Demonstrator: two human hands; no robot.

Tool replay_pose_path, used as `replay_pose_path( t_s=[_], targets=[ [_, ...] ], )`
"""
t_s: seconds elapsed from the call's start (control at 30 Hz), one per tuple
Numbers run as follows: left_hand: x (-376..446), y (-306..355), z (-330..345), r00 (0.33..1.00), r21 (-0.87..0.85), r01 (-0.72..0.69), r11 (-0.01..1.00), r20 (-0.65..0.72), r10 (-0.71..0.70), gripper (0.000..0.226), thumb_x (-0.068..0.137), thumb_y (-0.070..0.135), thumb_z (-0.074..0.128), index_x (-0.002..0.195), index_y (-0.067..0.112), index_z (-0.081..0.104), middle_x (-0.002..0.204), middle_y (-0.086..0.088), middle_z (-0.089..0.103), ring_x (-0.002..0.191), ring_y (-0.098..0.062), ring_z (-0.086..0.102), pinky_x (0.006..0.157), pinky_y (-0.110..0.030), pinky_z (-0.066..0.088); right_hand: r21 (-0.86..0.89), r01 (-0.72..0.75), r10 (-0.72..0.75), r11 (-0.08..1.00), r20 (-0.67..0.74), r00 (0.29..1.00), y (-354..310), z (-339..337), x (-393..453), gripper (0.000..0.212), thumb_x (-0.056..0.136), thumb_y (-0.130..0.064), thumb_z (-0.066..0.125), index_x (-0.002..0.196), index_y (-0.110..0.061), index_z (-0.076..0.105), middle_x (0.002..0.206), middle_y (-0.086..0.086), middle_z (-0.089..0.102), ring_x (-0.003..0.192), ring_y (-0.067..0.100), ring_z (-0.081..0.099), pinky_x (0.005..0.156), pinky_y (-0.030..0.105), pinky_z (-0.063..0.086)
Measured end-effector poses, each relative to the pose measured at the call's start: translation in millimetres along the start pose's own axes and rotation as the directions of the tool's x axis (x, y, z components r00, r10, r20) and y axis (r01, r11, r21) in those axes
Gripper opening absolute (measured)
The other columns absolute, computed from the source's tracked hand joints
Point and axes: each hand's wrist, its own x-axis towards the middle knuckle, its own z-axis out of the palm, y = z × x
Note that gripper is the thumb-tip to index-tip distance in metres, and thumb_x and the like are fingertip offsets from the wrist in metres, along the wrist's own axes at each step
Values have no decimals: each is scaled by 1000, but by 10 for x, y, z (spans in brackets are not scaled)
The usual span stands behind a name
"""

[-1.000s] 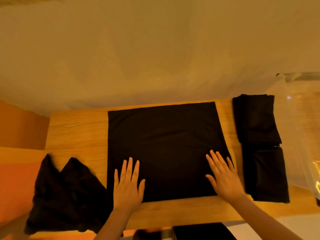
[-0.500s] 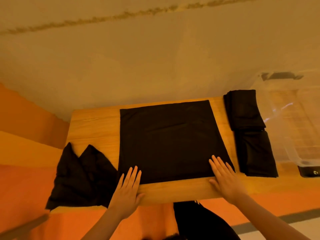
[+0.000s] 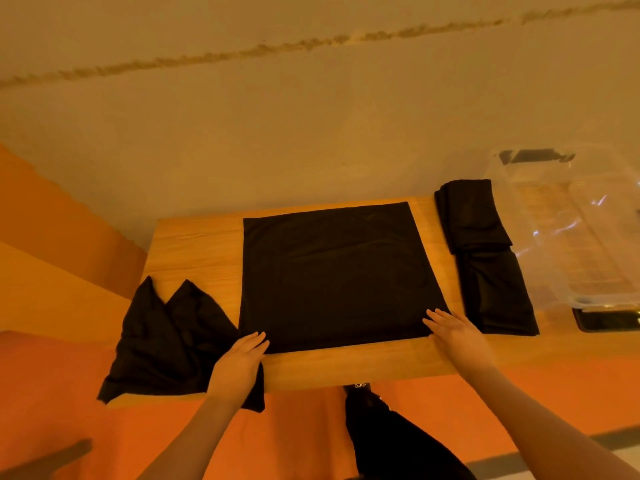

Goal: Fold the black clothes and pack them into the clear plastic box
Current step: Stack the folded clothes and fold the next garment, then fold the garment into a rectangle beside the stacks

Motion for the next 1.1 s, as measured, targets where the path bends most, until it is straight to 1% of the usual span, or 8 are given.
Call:
replay_pose_path(
  t_s=[0.17,0.23,0.3,0.43,0.57,0.77,1.0,1.1],
  targets=[
    [35,6,-179,989,-207,58,977,-124,-85,31,57,4,87,84,15,75,91,3,73,86,-12,69,71,-20,55,6,65,-64,998,-112,992,95,-5,29,62,19,-5,94,77,-17,76,89,2,74,82,15,71,72,34,55],
    [76,27,-276,980,-365,134,921,-89,-178,17,80,4,69,96,9,73,101,-1,70,96,-17,66,83,-24,50,80,79,-71,994,-92,993,90,-84,55,46,47,-1,89,90,-11,74,106,7,70,100,19,67,93,33,43],
    [115,19,-400,962,-486,227,844,-23,-271,19,91,10,56,105,7,68,103,-3,68,96,-17,63,83,-20,46,213,14,-10,977,-20,1000,97,-202,93,31,85,-5,63,116,-6,63,127,11,58,121,23,53,107,28,30],
    [254,-55,-823,933,-608,236,758,-76,-352,16,91,6,56,101,4,68,92,-5,68,81,-12,60,70,-14,43,541,-127,175,831,-38,984,139,-624,174,27,94,-10,51,117,-5,62,115,10,65,110,22,59,92,22,41],
    [529,-218,-1468,928,-589,193,785,-150,-340,18,92,9,54,103,6,67,96,-6,67,82,-15,59,74,-24,43,643,-96,193,760,-82,978,244,-1271,362,21,93,-11,50,107,-7,65,87,-9,60,96,18,59,80,22,41],
    [913,-532,-2572,923,-420,71,905,-316,-219,22,91,0,51,105,1,67,106,-17,66,102,-32,59,86,-31,40,600,38,150,799,-260,954,398,-2473,575,11,90,-12,56,89,-8,66,87,5,60,86,18,54,74,21,35],
    [879,-484,-3282,739,-422,53,905,-592,-320,14,89,5,56,84,0,67,83,-17,67,81,-33,60,67,-30,36,527,64,116,848,-302,946,488,-3194,418,12,89,-3,56,92,-12,63,86,6,57,83,20,52,66,24,37],
    [822,-451,-3466,685,-482,37,875,-626,-374,14,90,10,56,84,0,66,77,-13,63,75,-25,55,66,-28,34,527,87,179,846,-434,883,497,-3381,331,13,89,-2,56,96,-1,66,88,9,59,84,25,53,71,29,37]
  ],
)
